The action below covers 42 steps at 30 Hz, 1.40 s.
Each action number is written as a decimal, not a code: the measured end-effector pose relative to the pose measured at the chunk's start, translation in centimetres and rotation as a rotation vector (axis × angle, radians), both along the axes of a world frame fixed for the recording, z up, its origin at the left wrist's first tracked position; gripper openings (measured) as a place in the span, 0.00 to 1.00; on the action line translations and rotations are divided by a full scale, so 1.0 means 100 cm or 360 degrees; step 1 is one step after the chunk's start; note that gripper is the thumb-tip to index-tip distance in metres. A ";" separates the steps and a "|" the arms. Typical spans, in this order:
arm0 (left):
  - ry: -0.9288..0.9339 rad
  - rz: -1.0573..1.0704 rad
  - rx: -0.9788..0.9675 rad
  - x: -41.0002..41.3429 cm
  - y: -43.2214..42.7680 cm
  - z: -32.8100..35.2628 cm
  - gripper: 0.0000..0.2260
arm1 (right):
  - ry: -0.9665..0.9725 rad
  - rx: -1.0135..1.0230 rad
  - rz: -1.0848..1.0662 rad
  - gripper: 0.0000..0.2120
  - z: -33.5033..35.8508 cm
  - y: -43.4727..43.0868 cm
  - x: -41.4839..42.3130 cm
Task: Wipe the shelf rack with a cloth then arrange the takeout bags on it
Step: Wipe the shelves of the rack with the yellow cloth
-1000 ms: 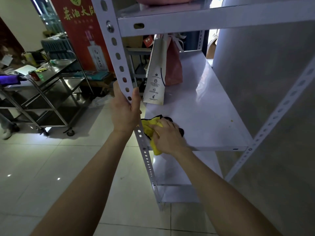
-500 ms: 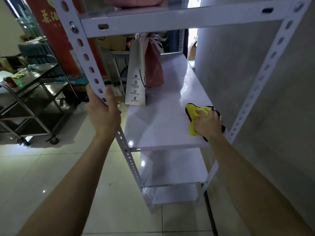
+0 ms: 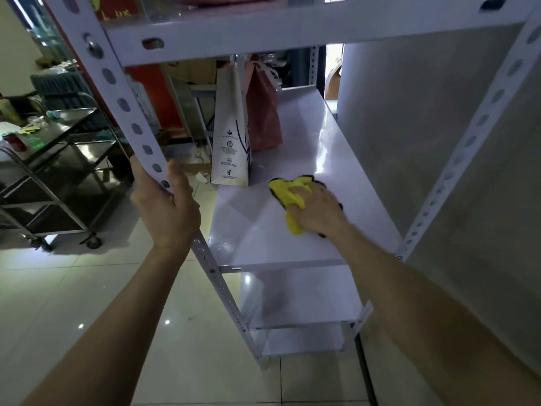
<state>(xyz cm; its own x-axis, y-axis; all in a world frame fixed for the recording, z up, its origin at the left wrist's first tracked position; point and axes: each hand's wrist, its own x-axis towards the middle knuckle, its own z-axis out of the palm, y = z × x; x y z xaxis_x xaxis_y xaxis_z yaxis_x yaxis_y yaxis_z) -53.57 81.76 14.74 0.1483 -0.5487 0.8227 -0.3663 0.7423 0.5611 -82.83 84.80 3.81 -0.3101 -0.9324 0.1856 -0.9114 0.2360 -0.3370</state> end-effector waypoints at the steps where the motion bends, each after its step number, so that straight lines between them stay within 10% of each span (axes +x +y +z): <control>1: -0.0005 -0.0012 -0.0008 -0.001 0.001 0.002 0.07 | 0.0032 -0.0012 -0.0115 0.16 0.004 -0.008 -0.019; 7: -0.0004 0.0011 0.0027 0.005 -0.005 -0.001 0.13 | -0.0063 0.0176 -0.0725 0.25 0.001 -0.040 -0.040; 21: 0.0008 -0.0020 0.0104 0.004 -0.005 -0.001 0.27 | -0.0034 -0.0114 0.0491 0.23 -0.001 0.043 0.160; 32: -0.0119 0.0063 0.0042 0.005 0.001 0.008 0.25 | 0.0054 -0.0190 -0.0682 0.23 -0.020 0.104 -0.018; 42: -0.0050 0.0053 0.0018 0.003 -0.001 0.009 0.24 | 0.0164 -0.0252 -0.0512 0.27 -0.022 0.110 0.033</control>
<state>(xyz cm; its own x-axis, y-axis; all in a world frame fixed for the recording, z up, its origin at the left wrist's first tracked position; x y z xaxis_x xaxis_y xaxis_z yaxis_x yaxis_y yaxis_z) -53.30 81.69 15.64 0.1406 -0.5535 0.8209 -0.4084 0.7229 0.5573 -79.53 95.79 1.66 -0.5545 -0.7478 0.3652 -0.8303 0.4680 -0.3025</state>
